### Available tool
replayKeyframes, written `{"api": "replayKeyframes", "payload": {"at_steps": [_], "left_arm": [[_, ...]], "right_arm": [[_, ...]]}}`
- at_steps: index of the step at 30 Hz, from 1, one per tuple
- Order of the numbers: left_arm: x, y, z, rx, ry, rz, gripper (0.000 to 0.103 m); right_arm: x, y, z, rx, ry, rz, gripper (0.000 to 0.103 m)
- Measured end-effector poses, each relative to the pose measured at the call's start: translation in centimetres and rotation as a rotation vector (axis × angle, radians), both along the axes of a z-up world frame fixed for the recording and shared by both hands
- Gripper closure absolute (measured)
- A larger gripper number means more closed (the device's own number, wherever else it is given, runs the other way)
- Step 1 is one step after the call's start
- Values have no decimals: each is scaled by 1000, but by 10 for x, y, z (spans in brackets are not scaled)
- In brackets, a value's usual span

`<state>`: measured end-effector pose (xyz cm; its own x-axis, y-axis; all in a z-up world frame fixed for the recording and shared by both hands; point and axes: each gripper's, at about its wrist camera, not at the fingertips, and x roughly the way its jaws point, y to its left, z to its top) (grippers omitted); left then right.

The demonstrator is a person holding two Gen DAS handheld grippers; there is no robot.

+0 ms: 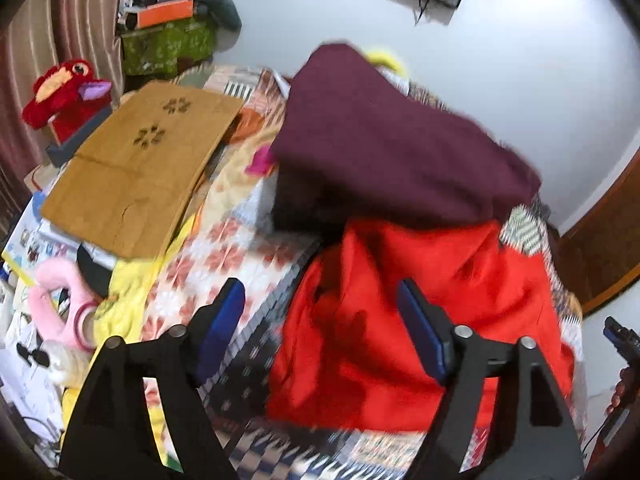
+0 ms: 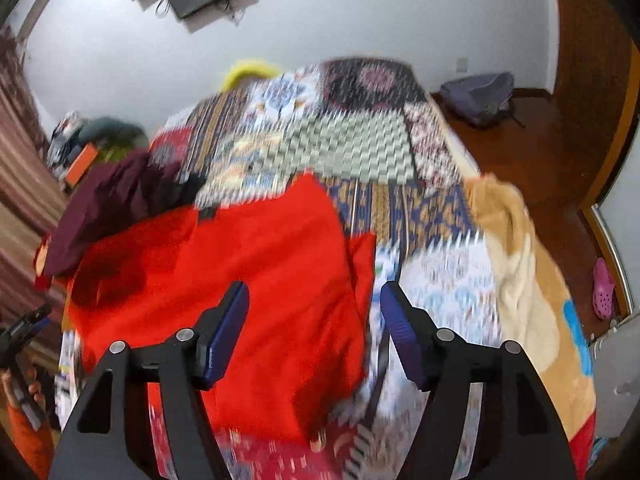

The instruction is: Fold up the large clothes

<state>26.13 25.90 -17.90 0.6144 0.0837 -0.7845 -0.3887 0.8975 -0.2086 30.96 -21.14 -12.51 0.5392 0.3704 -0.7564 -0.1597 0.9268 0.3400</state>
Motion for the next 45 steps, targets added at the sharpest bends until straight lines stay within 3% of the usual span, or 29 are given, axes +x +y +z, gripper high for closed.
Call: {"api": "replayKeyframes", "payload": {"at_steps": [2,8,13,16,18,19,20,21,22,24,26,28,31,36,40,45], "left_arm": [[-9,0,-16,-20,46,-6,25],[-25,7,-86,-225,181,-11,25],[-9,-5,-99,-215,184,-52,25],[7,-15,-102,-234,179,-85,25],[17,-23,-105,-194,191,-94,30],[20,-27,-106,-167,196,-99,39],[24,-32,-104,-142,199,-106,53],[26,-35,-102,-115,200,-113,69],[27,-41,-99,-68,202,-114,79],[23,-47,-89,-16,182,-114,87],[17,-52,-75,16,148,-120,88],[5,-54,-53,-9,92,-134,89],[-16,-51,-22,-108,13,-180,91],[-52,-61,3,-90,-41,-233,97],[-73,-61,-28,-83,38,-217,97],[-97,-49,-88,-167,171,-188,90]], "right_arm": [[-9,3,-15,-5,56,35,38],[-5,11,-68,-26,216,71,38],[24,9,-88,93,295,21,36],[35,19,-95,102,312,18,39],[36,28,-98,71,310,28,53],[36,32,-99,50,310,34,75],[34,34,-101,53,318,51,84],[32,34,-99,62,318,63,85],[30,34,-95,60,302,68,88],[21,27,-82,86,262,61,90],[13,17,-67,139,239,49,92],[3,8,-48,173,208,44,92],[-23,4,-17,134,112,49,92],[-63,-10,3,113,46,46,93],[-79,-29,-21,110,88,3,92],[-86,-37,-39,111,99,-29,88]]}}
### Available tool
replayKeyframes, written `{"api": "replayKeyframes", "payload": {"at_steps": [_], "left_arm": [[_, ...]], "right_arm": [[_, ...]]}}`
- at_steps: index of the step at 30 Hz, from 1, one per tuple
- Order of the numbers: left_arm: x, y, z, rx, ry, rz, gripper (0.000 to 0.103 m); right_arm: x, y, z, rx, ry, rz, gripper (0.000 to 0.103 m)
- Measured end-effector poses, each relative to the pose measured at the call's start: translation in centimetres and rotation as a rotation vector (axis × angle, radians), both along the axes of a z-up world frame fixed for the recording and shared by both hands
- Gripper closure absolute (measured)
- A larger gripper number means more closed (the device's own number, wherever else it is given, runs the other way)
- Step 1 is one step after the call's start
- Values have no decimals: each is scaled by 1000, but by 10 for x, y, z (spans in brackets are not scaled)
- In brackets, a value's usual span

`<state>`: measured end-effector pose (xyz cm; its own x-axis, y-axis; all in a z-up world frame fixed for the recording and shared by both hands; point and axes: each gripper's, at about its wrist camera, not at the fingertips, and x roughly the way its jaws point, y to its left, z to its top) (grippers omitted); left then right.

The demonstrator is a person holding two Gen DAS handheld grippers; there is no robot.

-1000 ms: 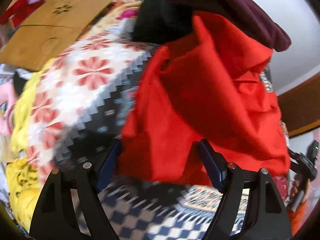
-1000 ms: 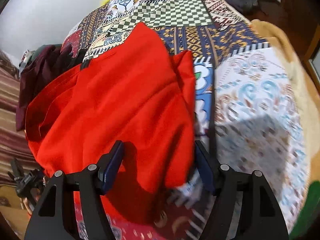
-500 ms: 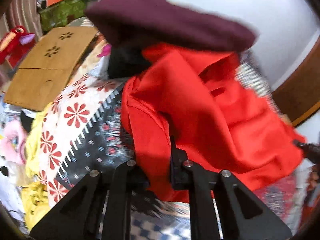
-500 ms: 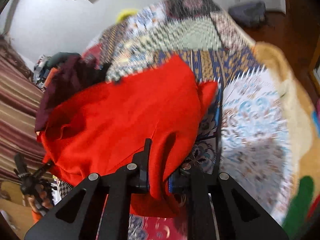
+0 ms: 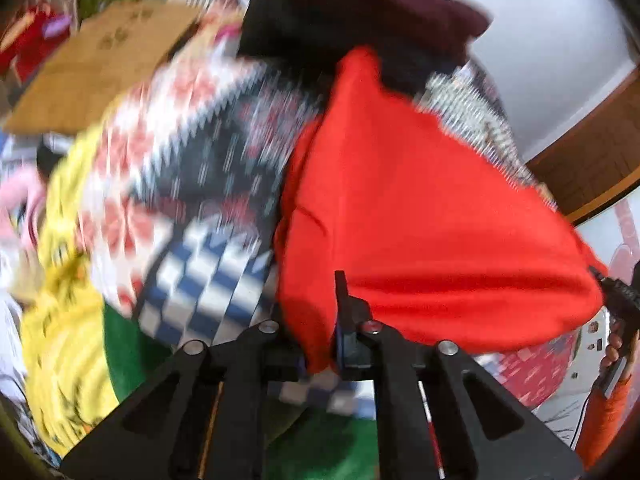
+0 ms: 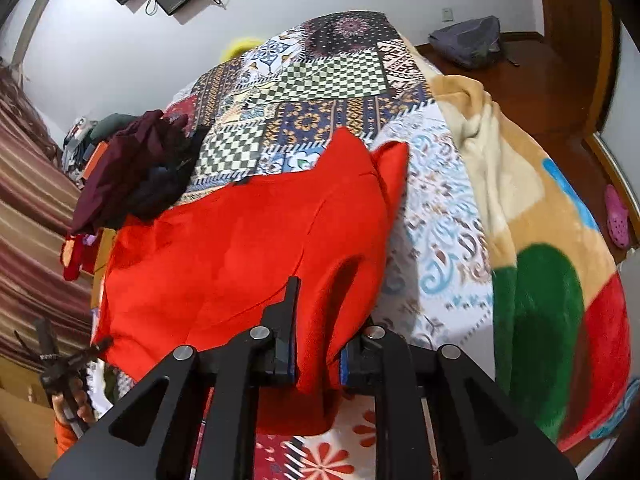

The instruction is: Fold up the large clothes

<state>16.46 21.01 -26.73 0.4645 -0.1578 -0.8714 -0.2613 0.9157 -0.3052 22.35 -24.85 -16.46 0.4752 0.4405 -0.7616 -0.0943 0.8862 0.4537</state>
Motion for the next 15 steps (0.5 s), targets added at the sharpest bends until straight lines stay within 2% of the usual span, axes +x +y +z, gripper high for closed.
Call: {"api": "replayKeyframes", "payload": {"at_steps": [2,4,6,7,10,12,15], "left_arm": [[-8,-1,-8,12,18,3,83],[-12,0,-3,27,13,5,78],[-12,1,7,110,16,18,61],[-10,2,11,146,16,25,57],[-5,2,32,284,3,37,55],[2,-1,48,324,-23,25,55],[13,-10,71,346,-88,-15,54]], "right_arm": [[-3,4,5,-55,-27,-7,84],[-7,5,13,-111,-56,-10,78],[-10,5,21,-164,-79,-15,75],[-10,5,27,-194,-96,-20,73],[-15,3,43,-269,-157,-52,71],[-18,7,56,-315,-211,-60,70],[-17,22,73,-327,-267,-14,55]]}}
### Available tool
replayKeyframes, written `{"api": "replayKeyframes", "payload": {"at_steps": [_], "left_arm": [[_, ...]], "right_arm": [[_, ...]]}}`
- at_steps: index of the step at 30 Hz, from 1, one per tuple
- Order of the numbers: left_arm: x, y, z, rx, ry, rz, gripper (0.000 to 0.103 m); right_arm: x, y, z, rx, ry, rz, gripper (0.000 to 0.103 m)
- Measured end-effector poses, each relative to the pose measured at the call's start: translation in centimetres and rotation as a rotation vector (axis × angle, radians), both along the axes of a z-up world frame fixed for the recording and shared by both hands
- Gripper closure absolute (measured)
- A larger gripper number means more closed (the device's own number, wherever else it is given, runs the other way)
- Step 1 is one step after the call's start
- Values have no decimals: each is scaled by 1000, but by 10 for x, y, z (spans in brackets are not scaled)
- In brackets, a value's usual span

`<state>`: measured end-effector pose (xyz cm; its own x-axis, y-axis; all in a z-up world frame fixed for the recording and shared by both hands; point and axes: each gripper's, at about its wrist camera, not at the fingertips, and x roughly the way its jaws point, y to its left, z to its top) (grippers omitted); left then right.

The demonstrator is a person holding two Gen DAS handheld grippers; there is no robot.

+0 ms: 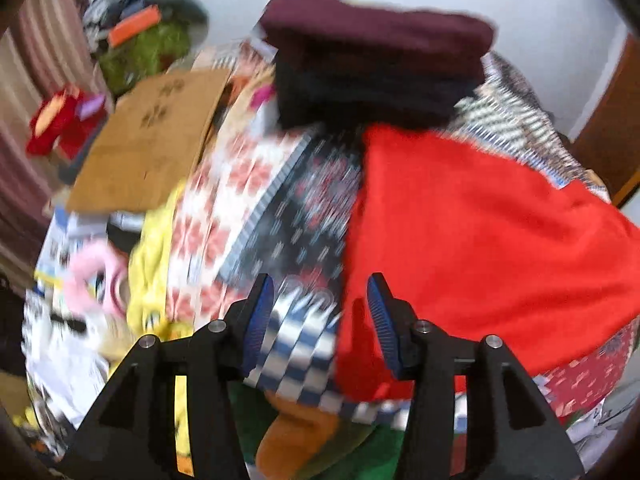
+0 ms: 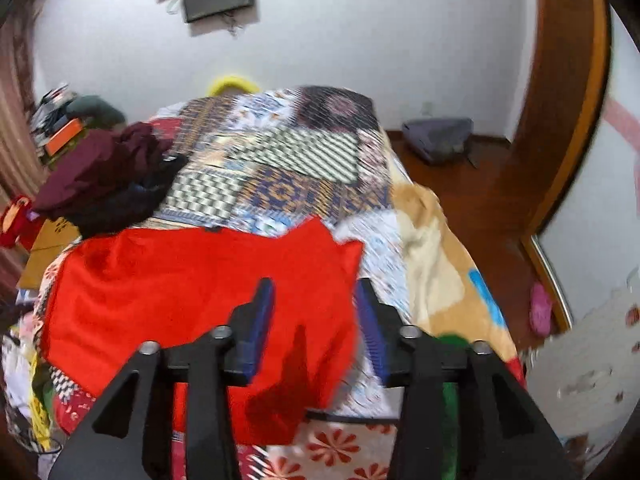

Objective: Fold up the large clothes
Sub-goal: 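Open both grippers and press the folded red jacket flat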

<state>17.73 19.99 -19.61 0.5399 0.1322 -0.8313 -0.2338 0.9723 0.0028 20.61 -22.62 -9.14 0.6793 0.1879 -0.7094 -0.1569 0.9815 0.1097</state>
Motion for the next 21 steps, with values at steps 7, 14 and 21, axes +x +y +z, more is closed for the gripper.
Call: {"api": "replayKeyframes", "payload": {"at_steps": [7,14,21], "left_arm": [[52,-66,30,-40,-106,-219,32],[83,-120,-34,-4,19,-283,30],[67,-79,-61,-2,13,-122,18]], "right_arm": [[12,84,-11,-5,19,245,44],[8,156,-75,-161,150,437,44],[12,104,-68,-167,110,313,33]]}}
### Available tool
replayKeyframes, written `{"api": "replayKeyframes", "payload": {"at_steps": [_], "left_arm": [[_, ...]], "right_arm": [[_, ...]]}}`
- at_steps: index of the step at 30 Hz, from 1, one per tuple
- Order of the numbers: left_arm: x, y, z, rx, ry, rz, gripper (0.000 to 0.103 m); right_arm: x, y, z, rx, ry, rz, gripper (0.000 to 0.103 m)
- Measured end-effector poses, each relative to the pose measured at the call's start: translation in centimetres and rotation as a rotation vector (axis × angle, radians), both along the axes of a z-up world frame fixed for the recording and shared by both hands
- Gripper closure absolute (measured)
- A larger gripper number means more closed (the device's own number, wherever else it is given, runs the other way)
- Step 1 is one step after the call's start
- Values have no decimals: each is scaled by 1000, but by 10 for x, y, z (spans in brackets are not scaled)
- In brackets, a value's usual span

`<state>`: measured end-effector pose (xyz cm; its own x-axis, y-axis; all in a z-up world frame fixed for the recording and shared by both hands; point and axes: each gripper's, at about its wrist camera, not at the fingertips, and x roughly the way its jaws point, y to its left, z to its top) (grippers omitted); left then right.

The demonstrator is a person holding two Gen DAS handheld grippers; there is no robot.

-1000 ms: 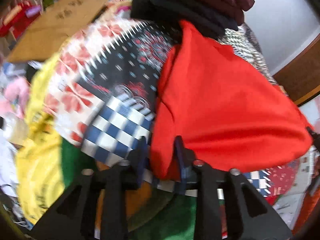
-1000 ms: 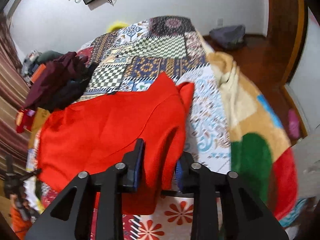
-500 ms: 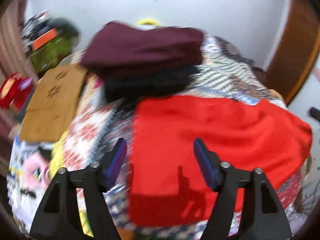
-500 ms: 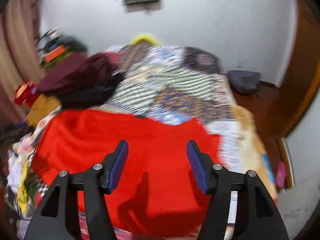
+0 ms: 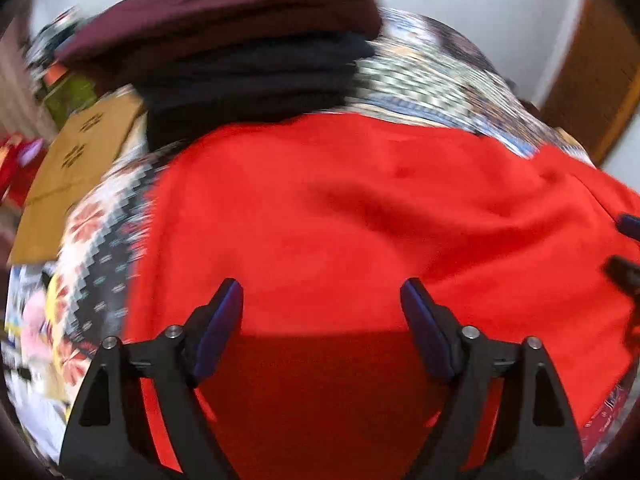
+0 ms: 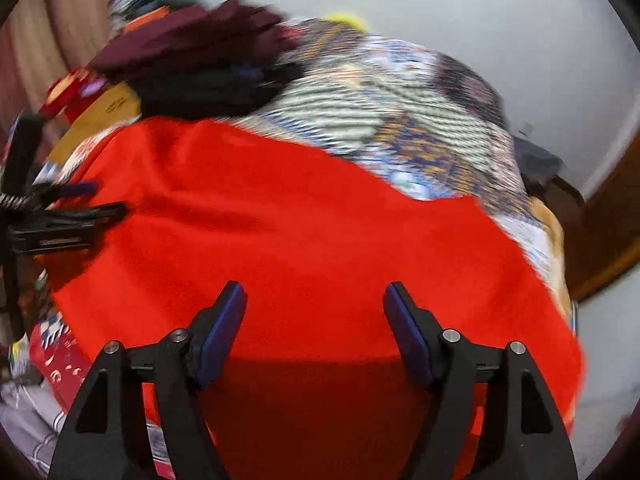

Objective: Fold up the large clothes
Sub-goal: 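Open both grippers and press the folded red jacket flat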

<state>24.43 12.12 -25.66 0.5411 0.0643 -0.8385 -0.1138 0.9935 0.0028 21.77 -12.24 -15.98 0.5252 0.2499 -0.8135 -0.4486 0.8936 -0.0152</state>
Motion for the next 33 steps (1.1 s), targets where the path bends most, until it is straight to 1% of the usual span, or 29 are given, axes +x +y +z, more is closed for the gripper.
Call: {"api": "replayKeyframes", "payload": {"at_steps": [1,3,5,6,8,10,12,15,19,22,25,26,27,30,31,33], "left_arm": [[-3,14,0,2,3,45,18],[-5,31,-5,26,27,111,18],[-12,44,-9,41,45,157,18],[-15,49,-11,50,49,178,18],[-25,61,-12,33,48,212,18],[-34,72,-11,-2,47,248,18],[-38,80,-13,-16,47,276,18],[-50,89,-8,-30,41,320,18],[-55,88,5,-45,17,352,18],[-68,90,21,-72,-19,366,18],[-84,93,37,-131,-58,382,18],[-89,95,42,-162,-66,385,18],[-92,95,43,-180,-70,386,18],[-107,97,49,-268,-75,384,18],[-113,99,46,-333,-70,371,18],[-120,102,39,-422,-52,361,18]], "right_arm": [[1,-9,1,-2,-2,-32,29],[3,-33,3,10,-2,-113,29],[2,-54,5,-22,-27,-200,29],[0,-64,5,-32,-31,-226,29],[-4,-80,7,-33,-32,-279,29],[-8,-94,7,0,-5,-315,29],[-10,-100,8,30,19,-329,29],[-15,-99,11,53,21,-336,29],[-21,-89,24,64,-22,-312,29],[-28,-78,39,63,-65,-282,29],[-35,-65,53,92,-101,-233,29],[-39,-58,58,105,-113,-212,29],[-40,-53,60,112,-119,-198,29],[-44,-35,63,130,-132,-146,28],[-46,-28,61,129,-129,-130,28],[-47,-16,54,122,-114,-107,27]]}}
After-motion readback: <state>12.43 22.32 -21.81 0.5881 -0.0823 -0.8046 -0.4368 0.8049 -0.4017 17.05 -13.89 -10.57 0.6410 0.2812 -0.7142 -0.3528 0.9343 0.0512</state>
